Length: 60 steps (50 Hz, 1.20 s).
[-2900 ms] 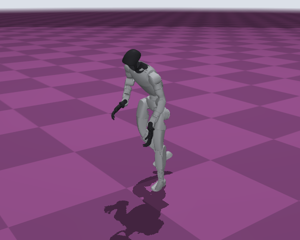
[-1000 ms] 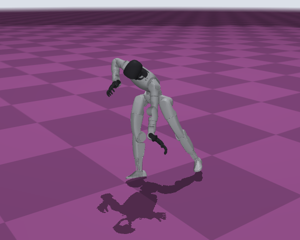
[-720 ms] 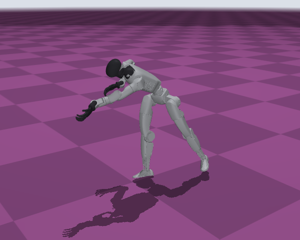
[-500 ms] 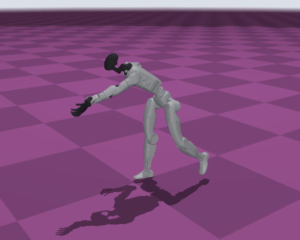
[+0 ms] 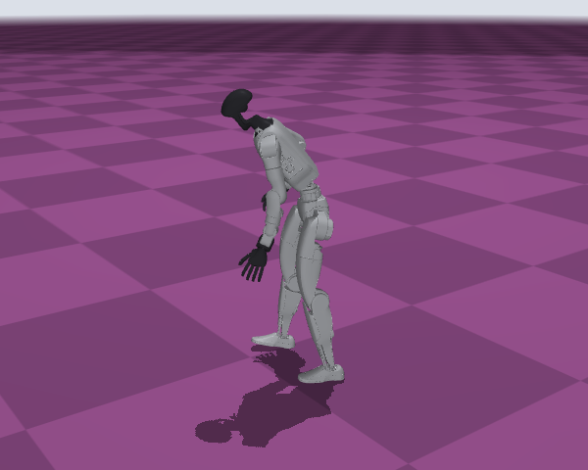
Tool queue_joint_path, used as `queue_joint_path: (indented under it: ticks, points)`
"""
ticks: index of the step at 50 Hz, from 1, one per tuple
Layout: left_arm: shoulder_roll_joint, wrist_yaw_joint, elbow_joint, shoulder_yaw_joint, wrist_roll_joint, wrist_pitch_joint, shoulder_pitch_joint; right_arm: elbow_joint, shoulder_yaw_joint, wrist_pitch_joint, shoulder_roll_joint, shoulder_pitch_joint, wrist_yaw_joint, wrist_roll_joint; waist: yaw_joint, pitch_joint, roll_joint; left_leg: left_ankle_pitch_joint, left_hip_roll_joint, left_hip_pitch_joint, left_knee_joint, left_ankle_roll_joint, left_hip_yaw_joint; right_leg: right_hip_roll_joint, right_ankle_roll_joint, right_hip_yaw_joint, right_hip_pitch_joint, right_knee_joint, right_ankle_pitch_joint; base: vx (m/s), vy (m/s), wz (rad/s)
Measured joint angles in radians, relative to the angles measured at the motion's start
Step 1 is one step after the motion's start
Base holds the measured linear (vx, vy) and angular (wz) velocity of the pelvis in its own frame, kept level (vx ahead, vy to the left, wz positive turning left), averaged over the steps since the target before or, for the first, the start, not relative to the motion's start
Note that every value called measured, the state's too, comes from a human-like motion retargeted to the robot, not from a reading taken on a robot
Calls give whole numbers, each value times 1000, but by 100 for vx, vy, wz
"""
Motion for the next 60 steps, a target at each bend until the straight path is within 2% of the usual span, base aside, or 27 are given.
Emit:
queue_joint_path:
  ticks: [3,5,8,11,13,15,17,20,23,25,27,29,31,33,35,37,40,42,45,47,52,55,57,58,60]
  points:
    - [-55,-8,82,21,59,11,124,201,-44,27,53,35,-16,-35,52,0,50,11,7,73,-58,-32,75,-79,-20,-393,62,54,-47,2,29,-136]
    - [-77,-28,132,47,109,8,220,324,-82,34,88,57,-3,-33,92,-2,100,-18,62,116,-39,-100,131,-78,-34,-554,101,130,-98,6,19,-180]
    - [-100,-31,204,110,132,21,351,496,-123,65,112,43,44,-21,130,-35,138,-26,100,186,-58,-110,241,-53,-83,-601,141,195,-157,8,12,-198]
    - [-116,-24,275,180,159,38,487,602,-155,86,117,30,77,-28,148,-118,148,-46,131,211,-39,-107,366,-44,-123,-671,153,267,-227,12,4,-223]
    - [-131,-44,315,273,81,37,555,634,-175,96,114,20,93,-36,158,-184,150,-61,148,214,-10,-96,460,-40,-153,-776,177,276,-258,13,-1,-248]
    - [-150,-34,365,263,192,58,624,640,-178,85,103,5,101,-29,154,-248,147,-77,161,217,28,-76,556,-32,-165,-885,213,242,-262,12,-4,-253]
    - [-171,-39,386,279,185,70,659,626,-180,81,94,-8,116,-14,159,-301,136,-61,125,251,-2,-54,664,-31,-140,-904,222,178,-224,11,-7,-247]
    - [-192,-86,388,300,197,88,701,580,-178,75,82,-18,132,-2,148,-347,126,-52,102,324,30,0,798,-22,-82,-780,236,85,-150,15,-11,-231]
    - [-182,-149,347,300,192,114,706,509,-168,79,81,-30,133,-16,141,-360,103,-34,118,391,177,109,899,-56,-29,-605,227,125,-158,20,-16,-238]
    - [-156,-202,319,296,233,136,694,449,-166,61,86,-32,114,-22,117,-355,81,-5,199,392,428,218,908,-87,-29,-515,241,167,-196,22,-19,-216]
    - [-124,-201,288,276,218,139,654,411,-126,62,82,-60,108,-22,102,-340,100,56,290,338,637,245,808,-19,-86,-436,312,34,-160,16,-17,-232]
    - [-84,-178,257,256,189,144,612,383,-104,66,86,-78,97,-34,98,-326,118,109,313,256,762,197,629,18,-103,-342,330,26,-163,16,-8,-260]
    - [-41,-154,214,235,137,131,587,364,-84,64,91,-82,72,-36,98,-326,122,120,255,181,804,130,438,28,-98,-242,326,49,-171,16,2,-264]
    - [1,-127,158,222,62,116,555,354,-75,65,99,-93,42,-34,97,-321,118,103,190,138,796,93,310,26,-96,-151,328,42,-165,14,4,-242]
    - [41,-119,86,222,-48,97,523,349,-76,66,104,-113,15,-16,95,-313,113,69,176,133,756,99,269,25,-91,-69,326,38,-160,12,5,-227]
    - [73,-129,9,238,-162,76,504,342,-79,67,103,-129,-8,13,94,-309,112,10,191,151,680,132,276,27,-91,12,317,38,-156,11,8,-224]
    - [103,-148,-88,281,-304,42,474,342,-86,66,100,-160,-17,14,96,-303,110,-68,179,179,486,148,243,40,-85,130,301,24,-145,9,13,-223]
    - [113,-202,-140,293,-406,1,473,351,-85,39,90,-169,-27,-33,89,-302,119,-73,147,202,322,110,137,66,-89,202,299,20,-147,8,18,-213]
    - [110,-213,-187,304,-468,-29,458,358,-85,36,90,-189,-30,-41,68,-298,131,-26,113,228,139,56,-33,101,-77,292,305,-9,-126,5,21,-185]
    - [106,-223,-221,290,-481,-32,451,355,-83,42,95,-196,-26,-41,48,-307,122,-9,111,237,105,48,-52,108,-62,344,296,-22,-109,0,22,-148]
    - [111,-256,-306,209,-443,-26,391,335,-94,56,127,-220,0,-42,11,-308,84,-60,131,289,86,77,68,127,-4,419,260,-20,-73,-8,21,-106]
    - [108,-243,-343,138,-371,-24,333,311,-99,56,151,-210,-12,-37,5,-298,47,-61,90,331,21,82,119,88,-12,437,250,-43,-65,-16,30,-72]
    - [106,-237,-351,92,-292,-16,287,294,-100,53,168,-189,-3,-44,13,-287,40,-73,101,350,13,82,147,85,-7,348,242,-23,-74,-13,23,-74]
    - [99,-222,-355,72,-257,-14,261,289,-97,53,174,-182,-14,-43,23,-284,33,-66,86,365,-18,66,163,59,-26,290,240,-34,-77,-15,27,-79]
    - [90,-218,-361,36,-168,-4,225,283,-89,55,180,-154,7,-77,38,-281,30,-77,88,377,-22,66,197,18,-24,98,218,27,-122,-14,24,-79]
